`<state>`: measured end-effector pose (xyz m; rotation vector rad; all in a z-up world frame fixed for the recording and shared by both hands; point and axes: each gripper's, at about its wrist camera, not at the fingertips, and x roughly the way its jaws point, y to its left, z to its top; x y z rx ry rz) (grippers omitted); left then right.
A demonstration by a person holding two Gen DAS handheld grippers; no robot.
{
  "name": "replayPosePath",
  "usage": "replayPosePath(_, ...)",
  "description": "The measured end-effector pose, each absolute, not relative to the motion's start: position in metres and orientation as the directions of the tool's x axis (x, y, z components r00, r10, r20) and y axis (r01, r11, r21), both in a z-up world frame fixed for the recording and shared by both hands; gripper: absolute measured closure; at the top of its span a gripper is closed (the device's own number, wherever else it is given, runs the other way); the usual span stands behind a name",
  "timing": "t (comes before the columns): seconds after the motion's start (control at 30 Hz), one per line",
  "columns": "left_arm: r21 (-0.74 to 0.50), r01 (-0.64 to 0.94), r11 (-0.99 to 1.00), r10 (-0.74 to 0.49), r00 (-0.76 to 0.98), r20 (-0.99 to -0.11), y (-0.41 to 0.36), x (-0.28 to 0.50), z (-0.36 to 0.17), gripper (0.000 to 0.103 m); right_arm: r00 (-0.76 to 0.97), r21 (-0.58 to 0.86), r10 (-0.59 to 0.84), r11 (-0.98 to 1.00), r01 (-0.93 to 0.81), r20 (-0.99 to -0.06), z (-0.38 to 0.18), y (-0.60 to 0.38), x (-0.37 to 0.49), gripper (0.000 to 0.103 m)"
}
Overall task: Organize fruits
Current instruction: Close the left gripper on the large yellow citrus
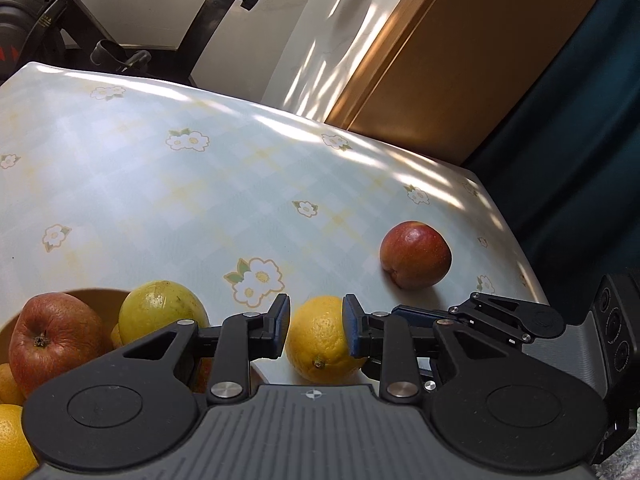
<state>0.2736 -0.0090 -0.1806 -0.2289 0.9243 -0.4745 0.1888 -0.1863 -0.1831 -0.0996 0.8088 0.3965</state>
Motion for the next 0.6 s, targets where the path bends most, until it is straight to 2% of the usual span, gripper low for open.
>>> replayPosePath(0.43, -0.377, 0.359, 0.854, -0.515, 0.478, -0.712, -0.006, 0.257, -0.184, 0.072, 0.576, 0.057, 0.35, 0.884, -0.463, -0.738, -0.197, -0.16, 0.191, 0.057)
replayPosePath(0.6, -0.422, 0.341, 0.84, -0.54, 0.465, -0.701, 0.005, 0.255, -0.189, 0.072, 0.573, 0.045, 0.349, 0.878, -0.476, -0.741, -0.198, -0.156, 0.191, 0.057)
